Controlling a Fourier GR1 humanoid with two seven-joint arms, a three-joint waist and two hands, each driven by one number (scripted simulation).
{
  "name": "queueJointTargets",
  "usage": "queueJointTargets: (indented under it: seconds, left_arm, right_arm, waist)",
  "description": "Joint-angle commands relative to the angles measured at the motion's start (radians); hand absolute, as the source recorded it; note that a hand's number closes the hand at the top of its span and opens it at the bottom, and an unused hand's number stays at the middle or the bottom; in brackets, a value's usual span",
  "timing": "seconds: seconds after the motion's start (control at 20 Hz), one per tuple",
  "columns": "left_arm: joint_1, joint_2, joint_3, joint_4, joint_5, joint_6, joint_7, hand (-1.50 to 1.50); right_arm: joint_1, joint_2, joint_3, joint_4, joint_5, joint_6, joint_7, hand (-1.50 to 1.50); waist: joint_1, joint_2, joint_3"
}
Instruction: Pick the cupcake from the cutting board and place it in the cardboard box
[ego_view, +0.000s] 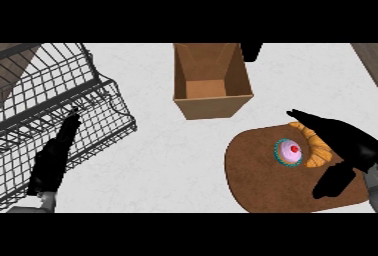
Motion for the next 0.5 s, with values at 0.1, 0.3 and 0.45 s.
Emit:
queueJointTargets:
  seconds: [0.1, 0.3, 0.45]
  left_arm:
    - [0.026, -0.003, 0.037, -0.068, -0.032, -0.051, 0.062, 0.00]
    - [0.086, -0.018, 0.047, -0.140, -0.051, -0.061, 0.090, 0.00]
    - [0.014, -0.079, 0.064, -0.016, -0.093, -0.067, 0.031, 0.00]
  right_arm:
    - [0.035, 0.088, -0.024, 0.012, 0.111, 0.021, -0.039, -1.50]
    - [0.030, 0.134, -0.058, 0.004, 0.133, 0.049, -0.017, -1.50]
    - [0.042, 0.163, -0.100, -0.017, 0.154, 0.101, -0.025, -1.50]
  waist:
    - [0.001, 0.002, -0.003]
    - [0.003, 0.001, -0.003]
    - [-0.002, 0.002, -0.003]
